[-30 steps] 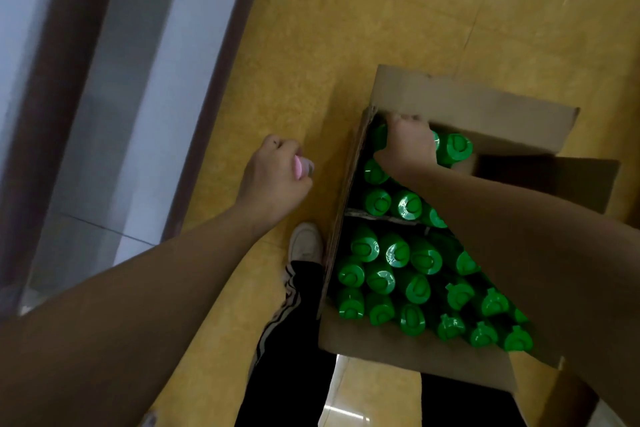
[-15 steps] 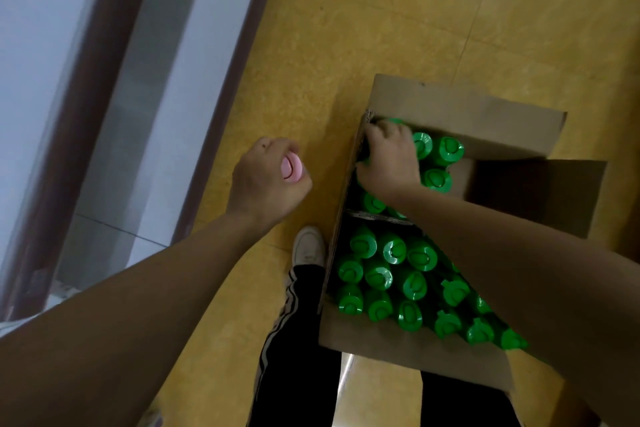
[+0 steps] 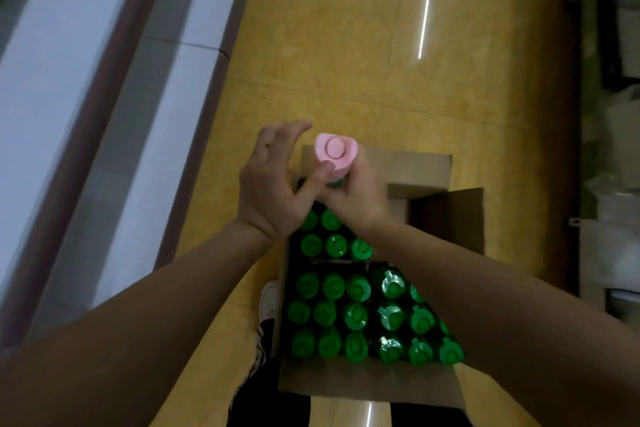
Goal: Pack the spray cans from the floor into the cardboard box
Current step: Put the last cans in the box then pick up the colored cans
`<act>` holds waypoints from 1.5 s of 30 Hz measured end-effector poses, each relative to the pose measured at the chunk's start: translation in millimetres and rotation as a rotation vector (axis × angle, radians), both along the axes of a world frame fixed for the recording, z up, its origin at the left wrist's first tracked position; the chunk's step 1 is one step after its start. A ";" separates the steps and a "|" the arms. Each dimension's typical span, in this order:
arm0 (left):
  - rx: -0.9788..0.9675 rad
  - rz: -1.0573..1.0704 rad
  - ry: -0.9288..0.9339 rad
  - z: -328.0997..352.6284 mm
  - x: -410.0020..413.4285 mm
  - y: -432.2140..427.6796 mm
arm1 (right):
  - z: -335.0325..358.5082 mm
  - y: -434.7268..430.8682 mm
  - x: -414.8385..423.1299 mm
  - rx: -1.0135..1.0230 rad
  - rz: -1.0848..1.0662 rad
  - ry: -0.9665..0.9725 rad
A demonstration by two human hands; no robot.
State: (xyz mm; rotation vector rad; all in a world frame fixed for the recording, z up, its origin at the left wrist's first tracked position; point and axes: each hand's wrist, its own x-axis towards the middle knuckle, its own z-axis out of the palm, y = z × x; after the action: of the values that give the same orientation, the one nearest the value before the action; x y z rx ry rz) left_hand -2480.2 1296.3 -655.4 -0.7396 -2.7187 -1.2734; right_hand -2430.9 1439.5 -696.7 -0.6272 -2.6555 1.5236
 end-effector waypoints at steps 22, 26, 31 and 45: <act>-0.396 -0.044 -0.141 -181.4 95.3 36.8 | -180.6 103.0 130.2 0.034 -0.023 -0.390; -0.397 -0.040 -0.157 -197.2 98.9 28.8 | -205.3 105.8 130.1 0.056 0.049 -0.548; -0.407 -0.046 -0.221 -209.5 102.6 26.0 | -228.5 106.1 134.8 0.104 0.171 -0.765; -0.601 -0.233 -0.493 -140.2 73.9 21.6 | -120.7 107.6 94.6 0.176 0.186 -0.763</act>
State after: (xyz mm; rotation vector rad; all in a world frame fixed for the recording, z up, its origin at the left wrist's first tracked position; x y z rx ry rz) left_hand -2406.3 1317.9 -795.5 -0.9004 -3.5800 -0.7155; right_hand -2336.3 1547.2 -817.4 -1.1692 -3.4282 1.2266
